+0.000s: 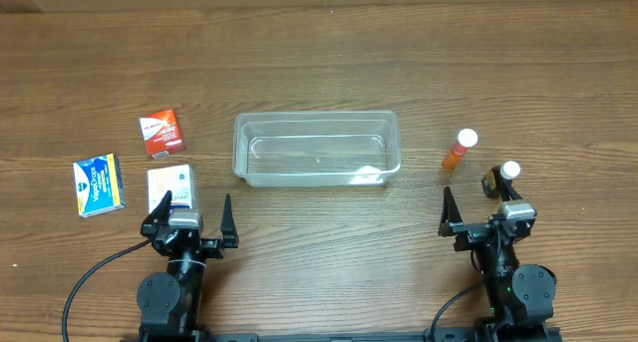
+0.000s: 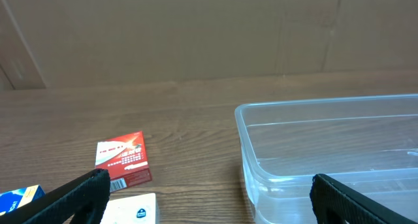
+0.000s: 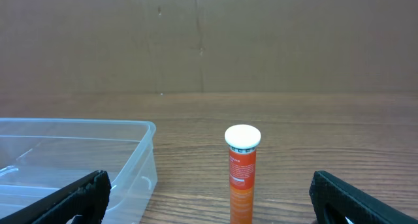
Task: Pack container
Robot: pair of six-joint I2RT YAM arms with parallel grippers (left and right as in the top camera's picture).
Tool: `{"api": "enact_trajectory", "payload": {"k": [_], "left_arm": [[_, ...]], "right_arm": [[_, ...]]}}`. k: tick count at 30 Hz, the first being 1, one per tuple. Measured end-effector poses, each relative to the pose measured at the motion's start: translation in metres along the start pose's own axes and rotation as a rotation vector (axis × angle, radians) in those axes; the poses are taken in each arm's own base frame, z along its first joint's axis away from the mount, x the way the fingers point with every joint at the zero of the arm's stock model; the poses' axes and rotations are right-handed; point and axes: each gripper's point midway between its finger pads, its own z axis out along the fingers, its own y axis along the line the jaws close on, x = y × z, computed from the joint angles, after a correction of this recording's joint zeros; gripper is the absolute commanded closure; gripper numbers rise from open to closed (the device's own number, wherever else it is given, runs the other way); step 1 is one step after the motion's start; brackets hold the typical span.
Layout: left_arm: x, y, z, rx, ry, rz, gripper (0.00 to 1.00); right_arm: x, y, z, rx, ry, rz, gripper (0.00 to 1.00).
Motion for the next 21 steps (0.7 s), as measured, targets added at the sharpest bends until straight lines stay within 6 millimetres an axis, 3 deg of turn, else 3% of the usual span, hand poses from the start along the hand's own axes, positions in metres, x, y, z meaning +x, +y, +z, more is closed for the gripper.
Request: {"api": "enact_trajectory", "payload": {"k": [7, 21], "left_arm": [[0.0017, 0.0006, 0.0005, -0.003, 0.008, 0.214, 0.0], [0.0021, 0.0006, 0.0005, -0.002, 0.01, 0.243, 0.0]], "right_arm": [[0.0, 0.0002, 0.0, -0.001, 0.0, 0.0, 0.0], [-0.0001, 0.0002, 0.0, -0.001, 0.0, 0.0, 0.0]]}}
